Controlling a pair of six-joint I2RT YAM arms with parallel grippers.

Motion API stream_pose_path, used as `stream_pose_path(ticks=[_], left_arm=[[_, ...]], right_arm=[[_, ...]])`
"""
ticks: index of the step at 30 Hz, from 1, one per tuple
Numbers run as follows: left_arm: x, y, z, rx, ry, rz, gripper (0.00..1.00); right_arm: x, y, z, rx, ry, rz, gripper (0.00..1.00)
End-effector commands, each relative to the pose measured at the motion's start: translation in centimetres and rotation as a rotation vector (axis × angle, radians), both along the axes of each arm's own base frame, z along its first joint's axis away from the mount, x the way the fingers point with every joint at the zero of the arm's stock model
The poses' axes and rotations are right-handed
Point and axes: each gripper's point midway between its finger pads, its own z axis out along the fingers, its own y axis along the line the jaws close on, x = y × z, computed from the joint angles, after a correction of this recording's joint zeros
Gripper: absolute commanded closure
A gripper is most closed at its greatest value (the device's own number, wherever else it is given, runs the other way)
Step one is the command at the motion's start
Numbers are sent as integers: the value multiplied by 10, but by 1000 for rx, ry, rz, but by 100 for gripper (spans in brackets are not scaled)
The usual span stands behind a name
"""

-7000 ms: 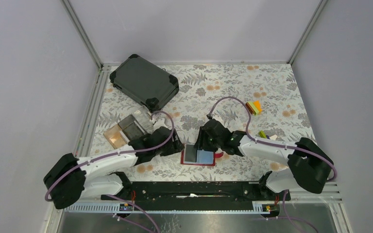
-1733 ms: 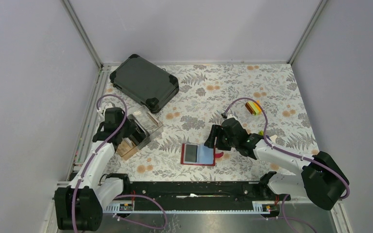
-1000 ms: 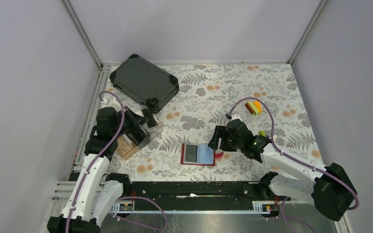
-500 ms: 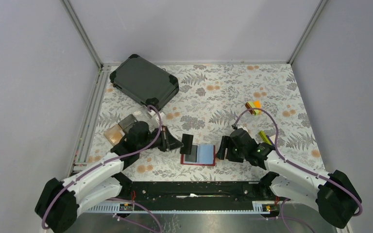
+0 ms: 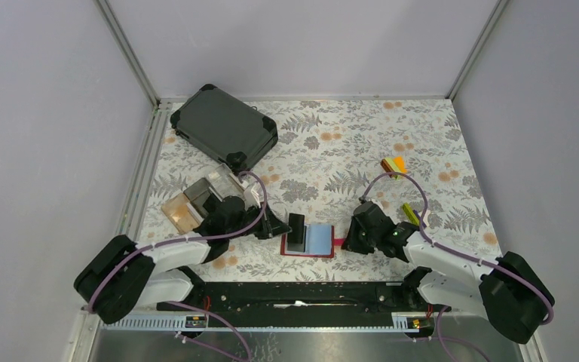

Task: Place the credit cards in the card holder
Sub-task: Insert the credit card into the card holder.

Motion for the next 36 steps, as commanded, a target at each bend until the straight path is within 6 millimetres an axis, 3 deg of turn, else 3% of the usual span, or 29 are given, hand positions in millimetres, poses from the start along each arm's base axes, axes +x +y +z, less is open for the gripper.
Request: stream_pose_path(ticks=[1,7,18,36], left_arm=[[11,-10,9,-92,2,59,100],[9,-17,-7,-91,73,76,100],[6,-11,-32,-69,178,148,100],[3,-16,-28,-145,265,181,100]], right_arm=[[5,0,-2,-3,1,-28,86],[7,-6,-11,-49,12,-48,100],[10,-8,-10,-72,8,-52,100],[10,-9,-11,-79,8,-55,100]])
